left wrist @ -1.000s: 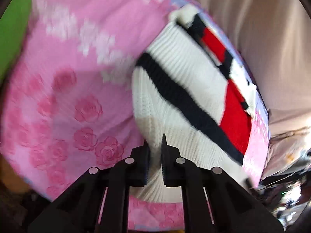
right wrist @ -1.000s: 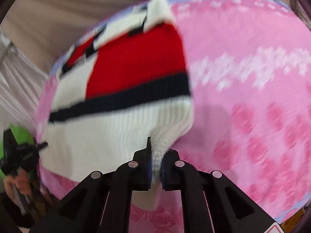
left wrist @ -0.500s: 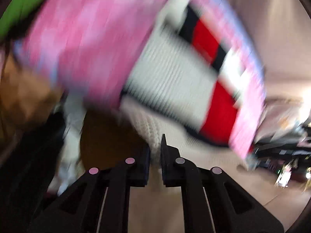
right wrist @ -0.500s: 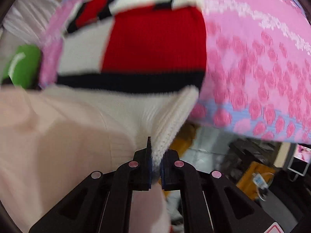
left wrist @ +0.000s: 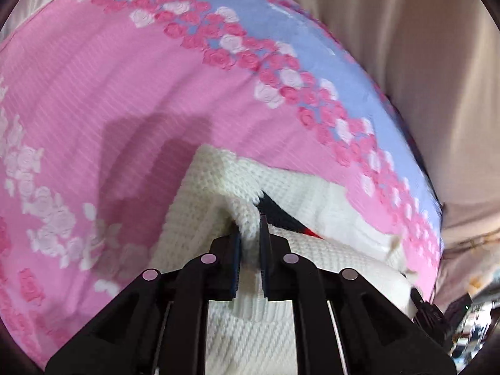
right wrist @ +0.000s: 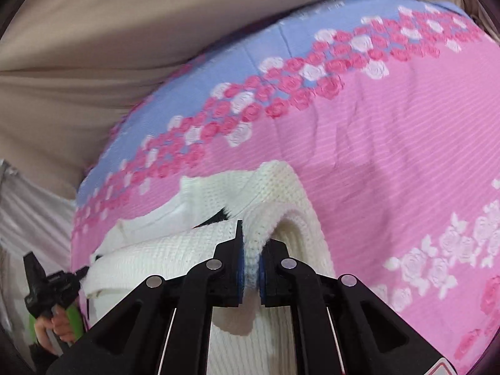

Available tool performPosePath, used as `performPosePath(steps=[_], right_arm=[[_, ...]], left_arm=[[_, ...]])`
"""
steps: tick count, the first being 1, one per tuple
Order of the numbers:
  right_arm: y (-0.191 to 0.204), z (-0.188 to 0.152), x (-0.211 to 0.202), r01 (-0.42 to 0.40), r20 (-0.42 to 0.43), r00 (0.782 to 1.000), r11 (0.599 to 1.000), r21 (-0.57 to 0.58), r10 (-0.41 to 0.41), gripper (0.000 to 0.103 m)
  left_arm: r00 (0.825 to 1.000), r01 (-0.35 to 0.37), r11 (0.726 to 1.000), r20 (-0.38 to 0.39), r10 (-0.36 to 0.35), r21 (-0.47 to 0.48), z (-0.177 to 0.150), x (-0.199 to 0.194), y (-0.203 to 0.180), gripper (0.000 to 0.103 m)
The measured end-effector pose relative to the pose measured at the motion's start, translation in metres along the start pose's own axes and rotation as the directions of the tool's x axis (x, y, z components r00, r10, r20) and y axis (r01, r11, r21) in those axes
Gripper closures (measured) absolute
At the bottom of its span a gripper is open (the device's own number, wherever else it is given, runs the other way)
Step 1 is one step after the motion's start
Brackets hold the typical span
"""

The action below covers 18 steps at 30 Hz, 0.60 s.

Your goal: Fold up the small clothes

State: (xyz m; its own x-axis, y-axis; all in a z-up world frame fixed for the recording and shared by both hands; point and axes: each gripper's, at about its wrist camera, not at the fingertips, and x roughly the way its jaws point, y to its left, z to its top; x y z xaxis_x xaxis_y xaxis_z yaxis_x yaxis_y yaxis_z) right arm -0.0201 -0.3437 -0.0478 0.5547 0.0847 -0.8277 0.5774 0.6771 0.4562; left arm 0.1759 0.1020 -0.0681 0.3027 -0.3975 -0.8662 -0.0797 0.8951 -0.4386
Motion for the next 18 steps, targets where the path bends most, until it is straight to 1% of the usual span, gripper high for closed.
performPosePath(steps=[1,2,3,4,5,6,7,8,9,10,11,12,14,15,16,18], right_arm=[[-0.003,0.002,0.005,-0.015,-0.003,1.0,0.999,0.04,0.015,0.095],[-0.008,0.001,0.006,-0.031,0.003,1.0,0.997,0.071,0.031,0.091],[-0.011,0.001,0.002,-0.057,0.018,0.998,0.993,0.107,0.056,0.091],[-0.012,0.001,-0.004,-0.08,0.033,0.997,0.988,0.13,0.076,0.088],[-0.012,0.002,-0.012,-0.118,0.05,0.992,0.981,0.151,0.112,0.081],[-0.01,0.0,-0.023,-0.15,0.069,0.988,0.976,0.161,0.14,0.075],[-0.009,-0.003,-0.038,-0.187,0.111,0.979,0.968,0.165,0.17,0.065],[-0.008,-0.004,-0.05,-0.205,0.142,0.973,0.965,0.161,0.183,0.061],[-0.007,-0.01,-0.066,-0.233,0.184,0.961,0.963,0.133,0.207,0.06],[-0.006,-0.013,-0.074,-0.241,0.191,0.957,0.964,0.11,0.218,0.06],[-0.004,-0.022,-0.079,-0.227,0.177,0.961,0.971,0.075,0.211,0.06],[-0.001,-0.027,-0.078,-0.201,0.154,0.969,0.978,0.047,0.192,0.061],[0.007,-0.044,-0.071,-0.142,0.095,0.985,0.989,-0.035,0.145,0.064],[0.016,-0.056,-0.063,-0.114,0.051,0.992,0.989,-0.094,0.12,0.064],[0.021,-0.062,-0.053,-0.099,0.028,0.994,0.987,-0.126,0.103,0.064],[0.036,-0.072,-0.035,-0.053,-0.008,0.999,0.975,-0.214,0.052,0.064]], left_arm=[[1.0,0.021,0.999,0.016,-0.02,-0.027,-0.002,0.0,0.002,0.09],[0.999,0.033,0.998,0.026,-0.032,-0.055,-0.002,0.0,0.004,0.089],[0.998,0.059,0.995,0.033,-0.057,-0.077,-0.002,-0.003,0.006,0.086],[0.996,0.075,0.994,0.047,-0.071,-0.085,-0.002,-0.008,0.006,0.078],[0.994,0.09,0.992,0.077,-0.083,-0.085,-0.004,-0.02,0.005,0.071],[0.987,0.108,0.991,0.127,-0.098,-0.077,-0.007,-0.034,0.006,0.058],[0.973,0.134,0.99,0.194,-0.122,-0.049,-0.012,-0.052,0.006,0.046],[0.963,0.146,0.989,0.233,-0.137,-0.02,-0.017,-0.065,0.005,0.043],[0.951,0.158,0.987,0.263,-0.161,0.032,-0.026,-0.08,0.003,0.041],[0.949,0.164,0.984,0.263,-0.176,0.067,-0.033,-0.086,-0.001,0.041],[0.95,0.162,0.982,0.252,-0.182,0.101,-0.041,-0.09,-0.004,0.04],[0.956,0.15,0.979,0.232,-0.179,0.138,-0.049,-0.09,-0.009,0.04],[0.974,0.096,0.969,0.181,-0.139,0.227,-0.067,-0.079,-0.025,0.04],[0.981,0.06,0.963,0.165,-0.106,0.263,-0.073,-0.071,-0.033,0.04],[0.986,0.016,0.952,0.155,-0.066,0.307,-0.077,-0.059,-0.042,0.04],[0.986,-0.074,0.936,0.166,0.017,0.345,-0.078,-0.038,-0.05,0.04]])
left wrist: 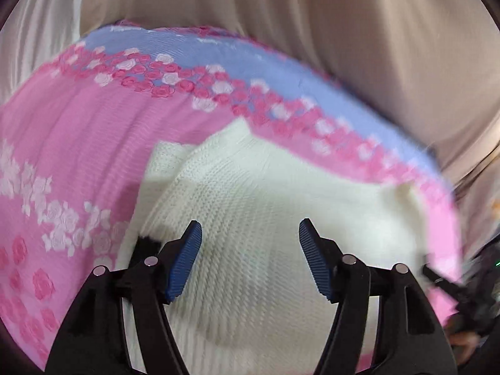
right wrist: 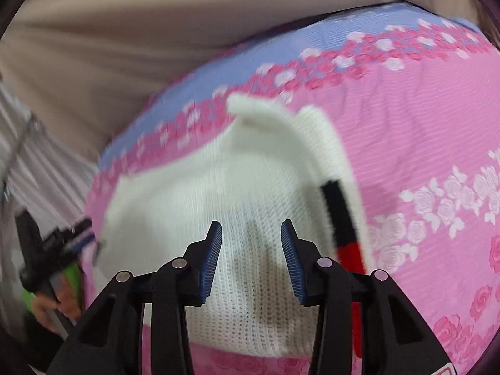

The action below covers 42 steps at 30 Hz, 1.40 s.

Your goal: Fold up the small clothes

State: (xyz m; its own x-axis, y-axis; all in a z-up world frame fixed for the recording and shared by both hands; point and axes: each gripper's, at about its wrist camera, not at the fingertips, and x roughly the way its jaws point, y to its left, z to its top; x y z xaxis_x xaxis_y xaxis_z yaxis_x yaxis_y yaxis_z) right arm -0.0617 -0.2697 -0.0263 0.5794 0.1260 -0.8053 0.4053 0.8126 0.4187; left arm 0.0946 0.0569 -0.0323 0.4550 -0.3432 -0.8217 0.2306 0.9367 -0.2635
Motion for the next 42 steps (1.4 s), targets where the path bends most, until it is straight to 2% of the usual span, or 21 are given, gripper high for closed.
performPosePath(steps=[3,6,7,9,11,12,15,17,18,20,21,22,23,28,30,33,35,36,37,38,42], right_arm=[[0.002,0.009,0.028,0.059,-0.007,0.998,0.997,-0.056,-0.06,0.064],[-0.033,0.032,0.04,0.087,0.036,0.996,0.996,0.014,-0.087,0.086],[-0.046,0.041,0.039,0.091,0.039,0.995,0.994,0.06,-0.093,0.1],[-0.061,0.053,0.023,0.084,0.049,0.995,0.988,0.133,-0.092,0.092],[-0.058,0.06,0.0,0.089,0.128,0.986,0.988,0.124,-0.105,0.057],[-0.054,0.064,-0.006,0.087,0.145,0.984,0.99,0.107,-0.102,0.05],[-0.041,0.077,0.008,0.118,0.124,0.985,0.992,0.044,-0.122,0.047],[-0.033,0.086,0.031,0.149,0.089,0.985,0.989,0.004,-0.149,0.045],[-0.03,0.087,0.04,0.17,0.072,0.983,0.985,-0.009,-0.169,0.045],[-0.019,0.092,0.059,0.236,0.058,0.97,0.971,-0.031,-0.234,0.05],[-0.014,0.094,0.06,0.225,0.073,0.972,0.974,-0.037,-0.222,0.056],[-0.006,0.096,0.057,0.187,0.101,0.978,0.981,-0.045,-0.182,0.079],[-0.001,0.097,0.053,0.155,0.117,0.982,0.986,-0.056,-0.148,0.098],[-0.038,0.122,0.034,0.135,0.171,0.974,0.987,0.091,-0.149,0.1],[-0.074,0.127,0.046,0.164,0.105,0.977,0.969,0.184,-0.186,0.1],[-0.085,0.124,0.07,0.208,-0.029,0.978,0.969,0.131,-0.206,0.095],[-0.074,0.123,0.053,0.197,0.025,0.979,0.975,0.106,-0.201,0.088],[-0.071,0.121,0.044,0.18,0.051,0.981,0.978,0.11,-0.187,0.083],[-0.069,0.118,0.034,0.156,0.083,0.982,0.98,0.125,-0.167,0.068],[-0.068,0.116,0.029,0.146,0.096,0.983,0.98,0.134,-0.159,0.055],[-0.069,0.106,0.037,0.138,0.059,0.987,0.978,0.158,-0.149,0.05]], left_arm=[[0.992,-0.114,0.993,-0.053,0.113,-0.019,0.005,0.035,0.012,0.041],[0.997,-0.068,0.998,-0.047,0.067,-0.019,0.016,0.037,0.026,0.041],[0.997,-0.068,0.998,-0.043,0.067,-0.011,0.021,0.031,0.025,0.041],[0.998,-0.057,0.998,0.016,0.057,-0.008,0.029,0.014,0.023,0.036],[0.994,-0.025,0.999,0.102,0.029,-0.044,0.041,-0.004,0.025,0.019],[0.993,-0.016,0.998,0.112,0.023,-0.066,0.047,-0.003,0.027,0.015],[0.999,-0.037,0.992,-0.006,0.036,-0.124,0.067,0.036,0.034,0.015],[0.99,-0.073,0.978,-0.136,0.047,-0.193,0.071,0.071,0.042,0.016],[0.989,-0.11,0.97,-0.126,0.083,-0.217,0.071,0.074,0.041,0.022],[0.992,-0.119,0.966,-0.059,0.108,-0.228,0.072,0.064,0.037,0.052],[0.995,-0.096,0.967,-0.035,0.09,-0.236,0.072,0.06,0.037,0.087],[0.998,-0.052,0.964,-0.041,0.043,-0.26,0.073,0.061,0.043,0.1],[0.997,-0.073,0.958,-0.052,0.061,-0.277,0.073,0.062,0.048,0.1],[0.973,-0.228,0.931,-0.088,0.212,-0.284,0.084,0.074,0.086,0.103],[0.974,-0.221,0.931,-0.116,0.195,-0.289,0.085,0.084,0.097,0.103],[0.989,-0.141,0.946,-0.092,0.119,-0.291,0.089,0.069,0.093,0.103],[0.999,-0.044,0.957,-0.026,0.038,-0.286,0.086,0.045,0.081,0.099],[1.0,-0.016,0.964,-0.008,0.014,-0.267,0.084,0.037,0.075,0.082],[1.0,0.007,0.97,0.0,-0.008,-0.242,0.081,0.032,0.063,0.052],[1.0,0.003,0.972,-0.002,-0.004,-0.235,0.08,0.032,0.056,0.038],[0.999,-0.032,0.987,-0.031,0.027,-0.156,0.086,0.061,0.029,0.026]])
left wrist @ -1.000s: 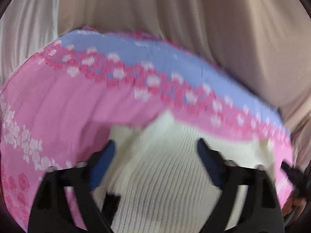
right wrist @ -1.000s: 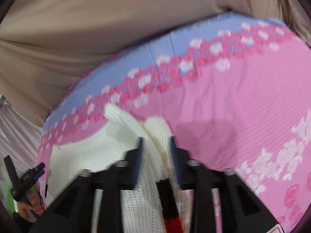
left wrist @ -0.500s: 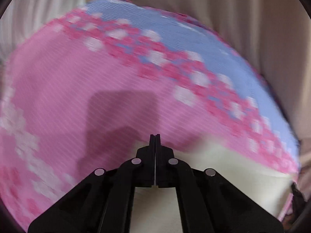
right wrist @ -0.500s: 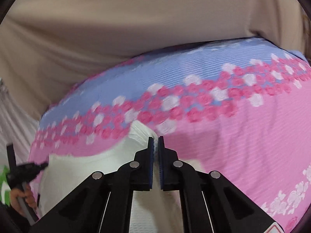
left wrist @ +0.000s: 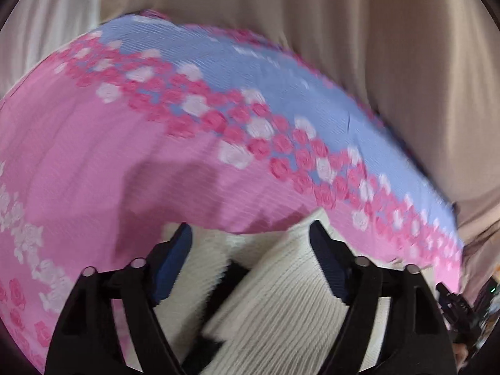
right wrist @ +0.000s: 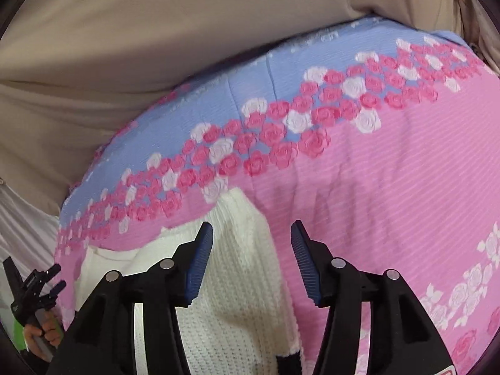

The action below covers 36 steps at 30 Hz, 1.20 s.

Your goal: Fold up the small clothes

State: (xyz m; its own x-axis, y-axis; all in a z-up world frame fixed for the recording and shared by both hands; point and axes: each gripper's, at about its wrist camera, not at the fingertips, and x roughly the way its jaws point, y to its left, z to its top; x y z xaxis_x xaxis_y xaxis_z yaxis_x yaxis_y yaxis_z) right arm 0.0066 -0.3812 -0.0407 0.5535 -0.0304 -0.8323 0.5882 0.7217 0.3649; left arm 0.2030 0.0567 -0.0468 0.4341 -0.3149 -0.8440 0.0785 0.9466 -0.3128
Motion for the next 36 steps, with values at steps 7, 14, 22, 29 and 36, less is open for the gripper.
performPosePath(steps=[7,14,22,29,36], right_arm=[[0.019,-0.011,0.019,0.046,-0.036,0.998,0.996,-0.07,-0.049,0.048],[0.028,-0.004,0.019,-0.052,-0.053,0.997,0.994,-0.097,0.047,0.095],[0.003,0.014,0.055,-0.013,-0.107,0.994,1.0,-0.016,0.011,0.096],[0.005,0.0,-0.025,-0.041,-0.041,0.998,0.999,0.025,0.042,0.038],[-0.06,-0.107,-0.057,-0.08,-0.141,0.985,0.99,0.118,0.097,0.035]], left_arm=[[0.992,0.097,0.964,-0.1,-0.074,0.246,-0.01,0.03,-0.038,0.097],[0.999,0.032,0.99,-0.048,-0.026,0.137,0.007,0.012,0.021,0.097],[0.997,-0.006,1.0,-0.078,0.007,0.011,0.013,0.038,0.045,0.1],[0.999,0.041,0.999,0.023,-0.041,-0.024,-0.022,-0.057,0.061,0.038],[0.994,0.11,0.984,-0.012,-0.113,-0.138,-0.123,-0.077,0.084,0.02]])
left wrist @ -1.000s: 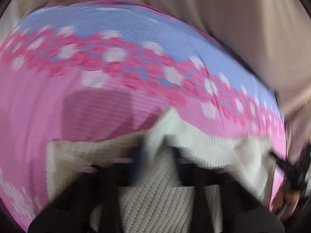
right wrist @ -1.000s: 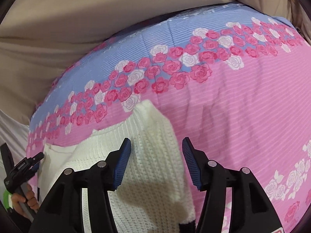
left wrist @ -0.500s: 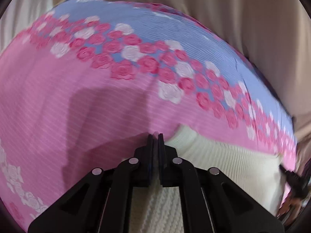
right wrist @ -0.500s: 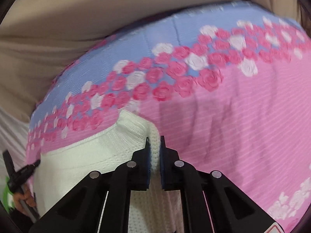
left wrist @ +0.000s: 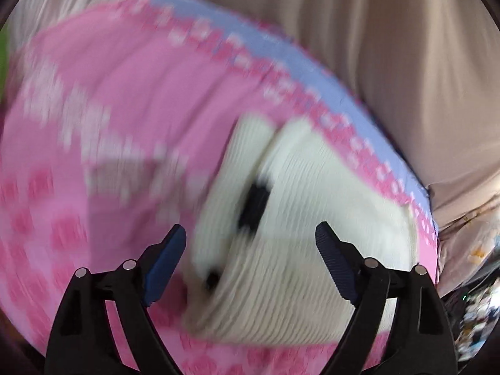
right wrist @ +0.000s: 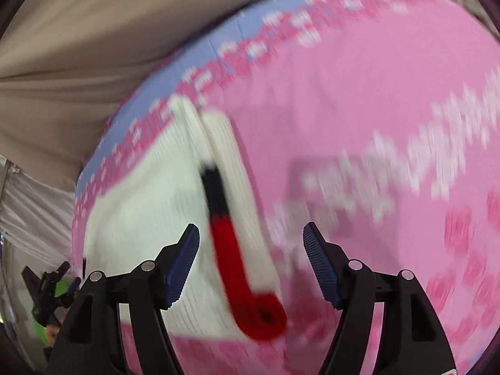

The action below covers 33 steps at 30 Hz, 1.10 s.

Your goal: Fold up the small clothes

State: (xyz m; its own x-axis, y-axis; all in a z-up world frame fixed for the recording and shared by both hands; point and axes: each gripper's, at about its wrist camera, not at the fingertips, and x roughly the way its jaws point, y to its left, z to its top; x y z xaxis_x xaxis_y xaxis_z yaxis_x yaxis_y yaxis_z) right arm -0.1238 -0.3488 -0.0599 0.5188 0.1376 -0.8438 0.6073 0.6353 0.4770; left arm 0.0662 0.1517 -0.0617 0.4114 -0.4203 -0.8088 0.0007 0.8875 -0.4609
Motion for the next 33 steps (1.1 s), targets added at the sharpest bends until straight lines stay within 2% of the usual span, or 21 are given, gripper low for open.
performPosePath(steps=[2,3,5,6,7,8,9,10,11,12,15,17,20,23,25,26,27,29,30,33], right_arm=[[-0.014,-0.019,0.012,-0.05,-0.04,0.998,0.996,0.071,0.053,0.031],[-0.015,-0.023,0.013,-0.07,-0.021,0.997,0.994,0.081,0.072,0.028],[-0.006,-0.026,0.016,-0.09,0.015,0.996,0.994,0.056,0.089,0.025],[-0.002,-0.025,0.018,-0.095,0.017,0.995,0.994,0.049,0.094,0.025],[0.004,-0.023,0.021,-0.107,0.015,0.994,0.993,0.041,0.106,0.026],[0.009,-0.022,0.025,-0.115,0.006,0.993,0.993,0.034,0.115,0.029],[0.015,-0.019,0.029,-0.105,-0.002,0.995,0.994,0.028,0.105,0.037],[0.019,-0.016,0.032,-0.104,-0.017,0.994,0.994,0.02,0.104,0.071],[0.021,-0.011,0.037,-0.122,-0.057,0.991,0.992,0.037,0.124,0.073],[0.021,-0.008,0.035,-0.119,-0.057,0.991,0.991,0.063,0.123,0.076],[0.027,-0.002,0.003,-0.133,-0.005,0.991,0.99,0.048,0.134,0.08],[0.027,-0.005,-0.022,-0.136,-0.001,0.991,0.99,0.031,0.136,0.081],[0.013,-0.026,-0.051,-0.073,-0.01,0.997,0.997,-0.005,0.073,0.081],[-0.035,-0.071,-0.065,0.031,-0.081,0.996,0.999,0.021,-0.03,0.082],[-0.074,-0.107,-0.057,0.088,-0.151,0.986,0.993,0.075,-0.076,0.082],[-0.082,-0.116,-0.053,0.089,-0.164,0.984,0.992,0.09,-0.073,0.08],[-0.086,-0.123,-0.054,0.056,-0.137,0.99,0.994,0.097,-0.042,0.079],[-0.083,-0.119,-0.058,0.067,-0.138,0.989,0.993,0.094,-0.054,0.07],[-0.082,-0.117,-0.064,0.093,-0.134,0.988,0.991,0.096,-0.079,0.068],[-0.066,-0.098,-0.094,0.236,-0.029,0.972,0.968,0.082,-0.234,0.063]], left_arm=[[1.0,-0.013,0.999,-0.017,0.012,-0.052,-0.008,0.01,0.006,0.02],[1.0,-0.002,0.996,-0.022,0.0,-0.09,-0.012,0.016,0.008,0.02],[1.0,-0.002,0.995,0.017,0.003,-0.098,-0.015,0.016,0.005,0.02],[1.0,-0.015,0.995,0.0,0.015,-0.102,-0.013,0.018,0.001,0.023],[1.0,-0.025,0.994,-0.011,0.024,-0.104,-0.011,0.02,0.0,0.039],[0.999,-0.009,0.994,-0.038,0.005,-0.11,-0.009,0.022,-0.001,0.05],[0.994,0.056,0.988,-0.087,-0.069,-0.147,-0.005,0.025,0.001,0.072],[0.992,0.07,0.98,-0.092,-0.089,-0.187,-0.004,0.022,0.005,0.074],[0.992,0.076,0.974,-0.085,-0.096,-0.214,-0.002,0.017,0.007,0.076],[0.991,0.087,0.972,-0.082,-0.107,-0.219,0.0,0.01,0.006,0.077],[0.99,0.079,0.984,-0.102,-0.096,-0.162,0.001,-0.014,-0.006,0.079],[0.985,0.071,0.991,-0.148,-0.088,-0.116,-0.009,-0.025,-0.009,0.079],[0.97,0.049,0.993,-0.233,-0.072,-0.106,-0.044,-0.03,0.005,0.079],[0.941,0.0,0.987,-0.333,-0.054,-0.16,-0.092,-0.017,0.033,0.079],[0.949,0.016,0.984,-0.307,-0.072,-0.18,-0.102,-0.017,0.038,0.08],[0.951,0.002,0.986,-0.306,-0.053,-0.164,-0.1,-0.016,0.033,0.08],[0.952,-0.01,0.99,-0.306,-0.033,-0.138,-0.098,-0.016,0.027,0.079],[0.954,-0.011,0.999,-0.3,-0.004,-0.05,-0.091,-0.019,0.007,0.079],[0.955,-0.006,1.0,-0.295,-0.001,-0.023,-0.089,-0.02,0.0,0.078],[0.958,0.013,1.0,-0.287,-0.008,0.014,-0.087,-0.026,-0.012,0.078]])
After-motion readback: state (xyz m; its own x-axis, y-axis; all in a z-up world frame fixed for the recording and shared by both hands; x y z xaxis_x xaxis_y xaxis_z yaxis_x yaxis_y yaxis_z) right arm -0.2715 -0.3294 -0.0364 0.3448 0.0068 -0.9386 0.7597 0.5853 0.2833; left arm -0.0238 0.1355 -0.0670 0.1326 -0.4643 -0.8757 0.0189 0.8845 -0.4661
